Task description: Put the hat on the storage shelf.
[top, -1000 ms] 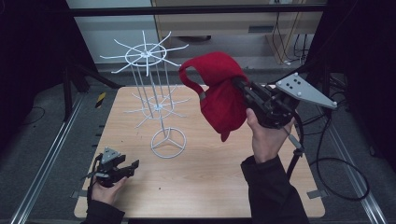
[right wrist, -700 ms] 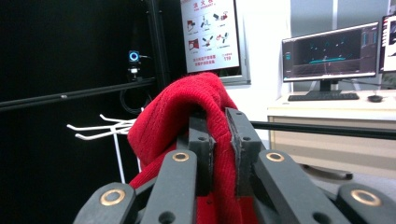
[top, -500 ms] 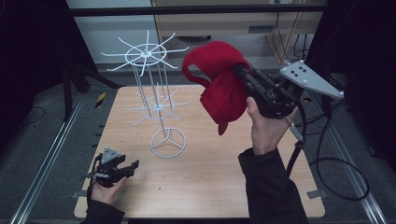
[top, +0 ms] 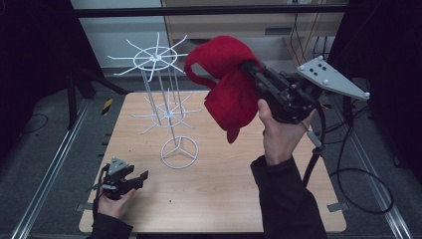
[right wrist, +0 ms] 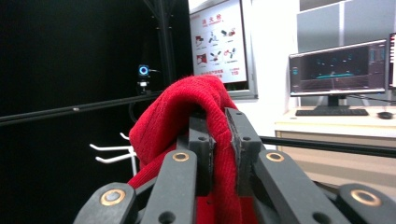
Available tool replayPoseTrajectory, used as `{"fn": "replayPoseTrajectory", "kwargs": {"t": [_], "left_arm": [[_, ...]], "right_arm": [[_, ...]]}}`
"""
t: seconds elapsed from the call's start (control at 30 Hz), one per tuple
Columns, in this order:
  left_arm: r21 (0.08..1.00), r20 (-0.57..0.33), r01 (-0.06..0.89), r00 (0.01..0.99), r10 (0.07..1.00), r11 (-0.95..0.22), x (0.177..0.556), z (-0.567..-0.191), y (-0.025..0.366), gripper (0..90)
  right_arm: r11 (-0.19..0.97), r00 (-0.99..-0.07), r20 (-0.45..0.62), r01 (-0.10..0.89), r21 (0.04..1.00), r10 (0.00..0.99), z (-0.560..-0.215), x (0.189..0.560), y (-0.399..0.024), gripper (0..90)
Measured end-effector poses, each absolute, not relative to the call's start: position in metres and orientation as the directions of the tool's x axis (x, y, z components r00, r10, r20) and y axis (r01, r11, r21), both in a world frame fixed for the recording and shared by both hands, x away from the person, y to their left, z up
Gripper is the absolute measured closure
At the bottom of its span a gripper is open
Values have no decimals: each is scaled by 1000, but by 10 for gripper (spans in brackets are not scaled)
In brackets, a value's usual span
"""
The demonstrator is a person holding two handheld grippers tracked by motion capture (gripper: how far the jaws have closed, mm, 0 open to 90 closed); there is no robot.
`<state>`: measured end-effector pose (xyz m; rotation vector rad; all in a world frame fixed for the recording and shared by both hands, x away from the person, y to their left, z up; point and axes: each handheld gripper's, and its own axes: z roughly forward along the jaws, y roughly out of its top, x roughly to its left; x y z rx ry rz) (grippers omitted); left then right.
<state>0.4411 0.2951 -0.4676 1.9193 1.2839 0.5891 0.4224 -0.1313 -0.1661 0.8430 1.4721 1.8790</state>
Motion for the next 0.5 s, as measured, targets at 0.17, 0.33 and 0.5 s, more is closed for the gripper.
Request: {"fn": "replayPoseTrajectory", "kwargs": {"t": [0.17, 0.33, 0.5], "left_arm": [[787, -30, 576, 391, 920, -219, 441, -467, 295, 373], [786, -28, 576, 395, 918, -224, 441, -467, 296, 374], [786, -26, 576, 396, 918, -227, 441, -467, 296, 374]], "right_arm": [[-182, -619, 99, -72, 981, 779, -164, 428, -114, 823], [-156, -606, 106, -31, 987, 789, -176, 446, -99, 823], [-124, -576, 105, 5, 992, 811, -191, 459, -94, 823]]}}
